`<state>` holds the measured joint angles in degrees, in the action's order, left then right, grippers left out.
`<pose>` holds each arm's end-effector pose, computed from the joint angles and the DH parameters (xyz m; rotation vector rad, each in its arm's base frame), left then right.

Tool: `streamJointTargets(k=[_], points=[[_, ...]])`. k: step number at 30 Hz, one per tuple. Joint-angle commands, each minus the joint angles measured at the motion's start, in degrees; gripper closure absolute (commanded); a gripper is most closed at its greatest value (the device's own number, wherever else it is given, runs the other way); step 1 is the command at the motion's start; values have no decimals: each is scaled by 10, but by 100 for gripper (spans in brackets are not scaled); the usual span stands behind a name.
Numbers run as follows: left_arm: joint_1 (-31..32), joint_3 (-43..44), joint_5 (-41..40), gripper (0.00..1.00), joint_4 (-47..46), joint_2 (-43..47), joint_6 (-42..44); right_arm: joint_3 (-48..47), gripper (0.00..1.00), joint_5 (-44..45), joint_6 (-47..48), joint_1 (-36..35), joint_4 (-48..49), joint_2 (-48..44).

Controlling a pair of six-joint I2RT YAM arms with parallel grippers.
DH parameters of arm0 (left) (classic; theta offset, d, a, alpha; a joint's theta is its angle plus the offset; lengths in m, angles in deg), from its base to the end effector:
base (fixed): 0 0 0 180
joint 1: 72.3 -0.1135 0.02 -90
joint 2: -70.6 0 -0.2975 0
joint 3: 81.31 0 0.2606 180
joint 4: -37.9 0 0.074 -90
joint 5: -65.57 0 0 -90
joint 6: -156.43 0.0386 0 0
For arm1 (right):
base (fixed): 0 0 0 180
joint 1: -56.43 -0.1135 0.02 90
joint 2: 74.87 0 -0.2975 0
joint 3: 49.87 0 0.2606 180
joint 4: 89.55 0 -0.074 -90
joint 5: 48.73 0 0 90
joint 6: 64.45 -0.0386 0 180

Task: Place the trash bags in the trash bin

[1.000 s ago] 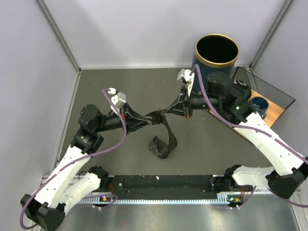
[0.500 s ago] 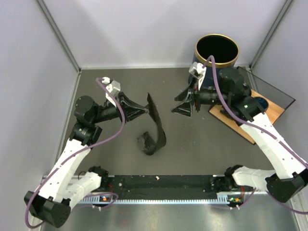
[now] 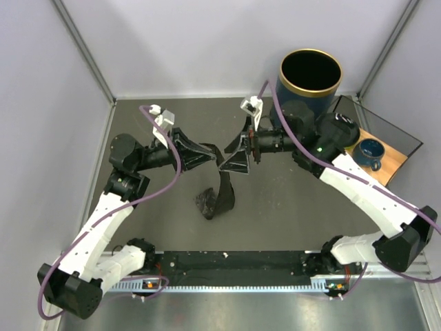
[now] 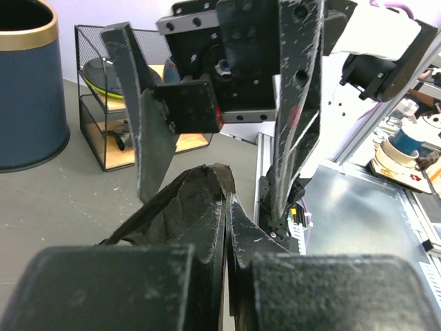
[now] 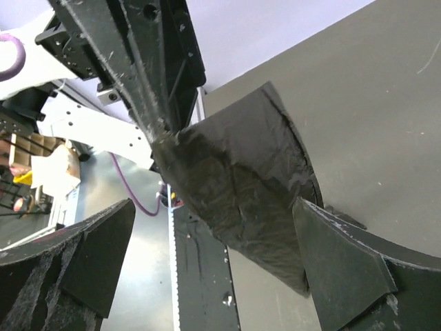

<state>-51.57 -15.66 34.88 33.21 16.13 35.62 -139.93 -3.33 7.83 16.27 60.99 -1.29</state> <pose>0.1687 -0.0993 0.4318 0.8417 1.3487 -1.3817 0.2001 0.2043 0.4500 -0.9604 1.7118 1.3882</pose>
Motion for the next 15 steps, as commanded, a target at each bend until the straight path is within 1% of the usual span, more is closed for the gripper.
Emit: streamJointTargets(k=[1, 4, 5, 7, 8, 9, 10, 13, 15], points=[[4, 15, 19, 100, -46, 11, -20, -16, 3, -2, -26, -20, 58, 24], [4, 14, 24, 100, -48, 14, -25, -22, 18, -1, -20, -23, 60, 34], [4, 13, 24, 100, -50, 16, -29, -22, 34, 3, -12, -22, 59, 35], [4, 8, 23, 100, -50, 22, -32, -21, 51, 9, -7, -22, 59, 31], [4, 7, 23, 100, -49, 24, -31, -18, 65, 8, -3, -20, 58, 28], [3, 2, 21, 100, -46, 28, -29, -16, 71, 7, -1, -19, 56, 24], [2, 1, 19, 100, -35, 35, -17, -14, 83, 6, 3, -19, 54, 16], [-5, 0, -6, 100, 20, 49, 13, -12, 99, 1, 28, -14, 28, 1], [-16, -6, -11, 100, 34, 53, 22, -9, 100, -5, 41, -8, 4, -13]])
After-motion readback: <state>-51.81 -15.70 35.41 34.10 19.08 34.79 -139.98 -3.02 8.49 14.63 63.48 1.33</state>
